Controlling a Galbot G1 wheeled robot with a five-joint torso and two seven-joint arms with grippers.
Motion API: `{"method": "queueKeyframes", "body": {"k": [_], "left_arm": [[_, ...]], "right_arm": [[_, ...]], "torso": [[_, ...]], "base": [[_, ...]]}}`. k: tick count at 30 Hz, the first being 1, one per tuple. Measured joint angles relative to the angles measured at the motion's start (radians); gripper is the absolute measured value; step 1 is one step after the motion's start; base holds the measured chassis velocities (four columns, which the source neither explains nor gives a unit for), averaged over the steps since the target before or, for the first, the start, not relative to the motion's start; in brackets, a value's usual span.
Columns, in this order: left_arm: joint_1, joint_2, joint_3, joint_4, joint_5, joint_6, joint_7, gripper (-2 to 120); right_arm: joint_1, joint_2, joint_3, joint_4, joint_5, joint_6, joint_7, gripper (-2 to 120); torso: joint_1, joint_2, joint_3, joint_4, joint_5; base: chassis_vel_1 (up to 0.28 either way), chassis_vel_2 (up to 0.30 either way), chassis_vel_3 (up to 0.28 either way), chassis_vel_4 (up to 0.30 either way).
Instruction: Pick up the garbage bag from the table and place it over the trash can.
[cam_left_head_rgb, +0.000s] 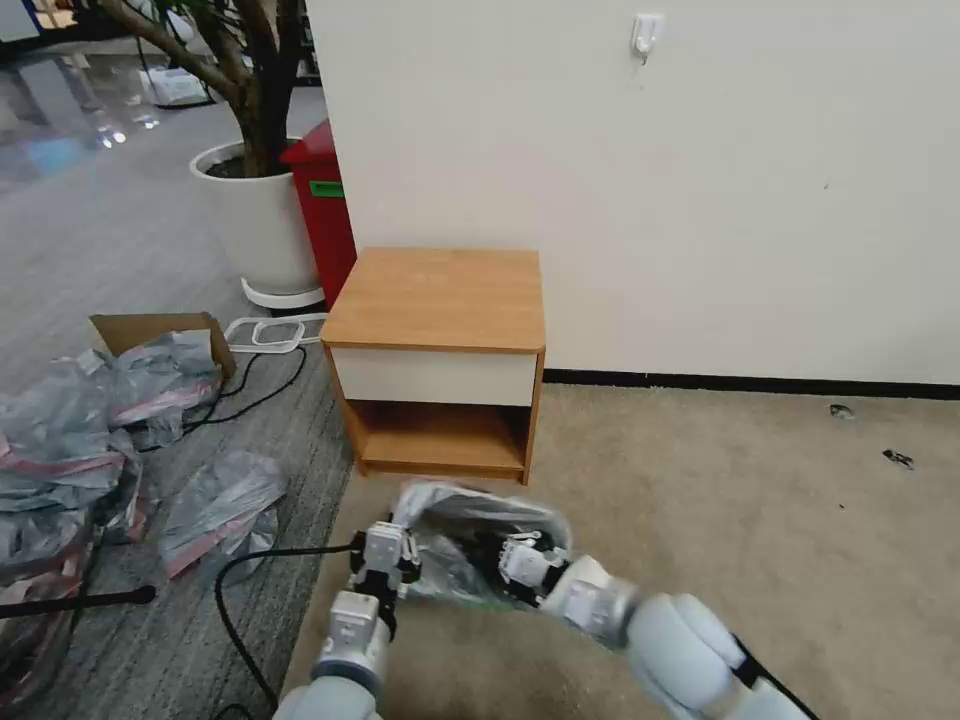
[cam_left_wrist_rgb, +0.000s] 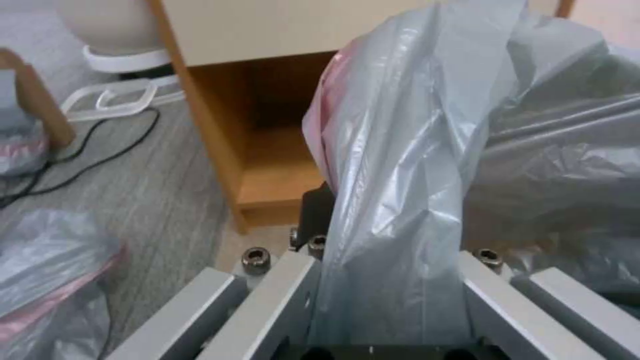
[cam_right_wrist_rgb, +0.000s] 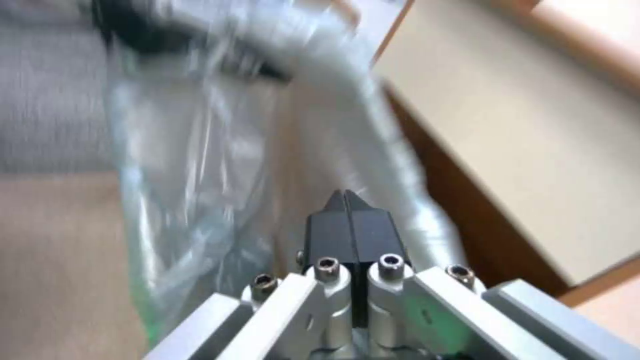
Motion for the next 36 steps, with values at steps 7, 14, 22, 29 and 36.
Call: {"method": "queueKeyframes", "body": {"k": [7,14,22,29,36], "left_arm": [[0.000,0.004,-0.018,-0.061,-0.283,0.120,-0.038,3],[-0.004,0.017,-0.048,-0.078,-0.453,0.196,-0.058,3],[-0.013,0.042,-0.072,-0.079,-0.625,0.342,-0.043,3],[-0.034,0.070,-0.085,-0.011,-0.666,0.375,-0.011,3],[-0.041,0.069,-0.077,0.018,-0.661,0.387,-0.006,3]], "right_arm": [[-0.079,0.059,0.119,0.098,0.355,0.046,0.162,6],[-0.134,0.186,0.116,0.093,0.592,0.157,0.346,28],[-0.216,0.280,0.114,0.046,0.577,0.310,0.253,56],[-0.218,0.292,0.106,0.012,0.557,0.338,0.160,83],[-0.206,0.289,0.105,-0.002,0.579,0.333,0.134,100]], "torso": [[0.000,0.000,0.000,0.0001,0.0002],[0.000,0.000,0.000,0.0002,0.0000],[0.000,0.000,0.000,0.0001,-0.0002],[0.000,0.000,0.000,0.0002,0.0000],[0.000,0.000,0.000,0.0002,0.0001]], "base": [[0.000,0.000,0.000,0.000],[0.000,0.000,0.000,0.000],[0.000,0.000,0.000,0.000],[0.000,0.000,0.000,0.000],[0.000,0.000,0.000,0.000]]}}
